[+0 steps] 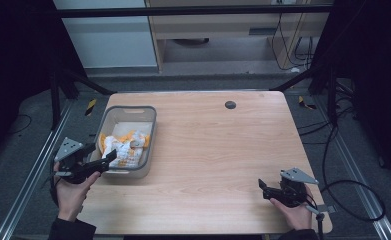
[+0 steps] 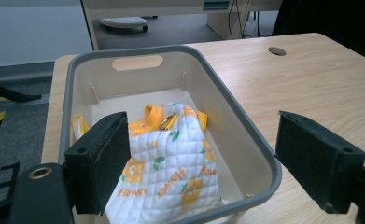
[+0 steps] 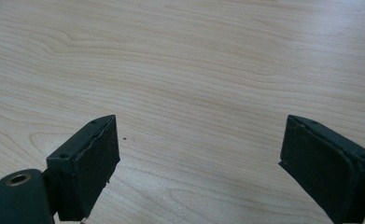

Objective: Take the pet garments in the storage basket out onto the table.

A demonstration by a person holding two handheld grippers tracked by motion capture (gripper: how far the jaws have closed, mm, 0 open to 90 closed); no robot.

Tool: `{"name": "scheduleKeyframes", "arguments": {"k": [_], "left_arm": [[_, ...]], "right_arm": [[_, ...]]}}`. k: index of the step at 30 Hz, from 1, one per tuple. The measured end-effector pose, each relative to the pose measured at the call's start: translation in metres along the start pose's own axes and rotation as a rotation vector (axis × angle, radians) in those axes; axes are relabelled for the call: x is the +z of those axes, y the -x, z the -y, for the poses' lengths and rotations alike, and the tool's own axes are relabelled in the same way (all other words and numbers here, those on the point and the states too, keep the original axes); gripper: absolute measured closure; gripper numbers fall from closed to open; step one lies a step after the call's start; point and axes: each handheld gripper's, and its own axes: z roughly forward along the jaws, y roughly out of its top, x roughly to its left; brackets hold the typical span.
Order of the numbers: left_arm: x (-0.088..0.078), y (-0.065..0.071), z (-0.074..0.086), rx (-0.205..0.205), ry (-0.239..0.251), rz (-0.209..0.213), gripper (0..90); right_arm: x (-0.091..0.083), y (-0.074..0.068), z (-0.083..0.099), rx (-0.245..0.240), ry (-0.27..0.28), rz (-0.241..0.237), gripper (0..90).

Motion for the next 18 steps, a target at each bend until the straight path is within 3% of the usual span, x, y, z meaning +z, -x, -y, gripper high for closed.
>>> {"name": "scheduleKeyframes", "arguments": {"k": [9, 18], "left_arm": [[0.007, 0.0, -0.018, 0.017, -0.017, 0.003, 17.7], [0.021, -0.003, -0.034, 0.046, -0.071, -0.007, 18.3]], "right_arm": [[0.001, 0.0, 0.0, -0.015, 0.001, 0.001, 12.4], [0.001, 0.001, 0.0, -0.01, -0.002, 0.001, 12.5]]}}
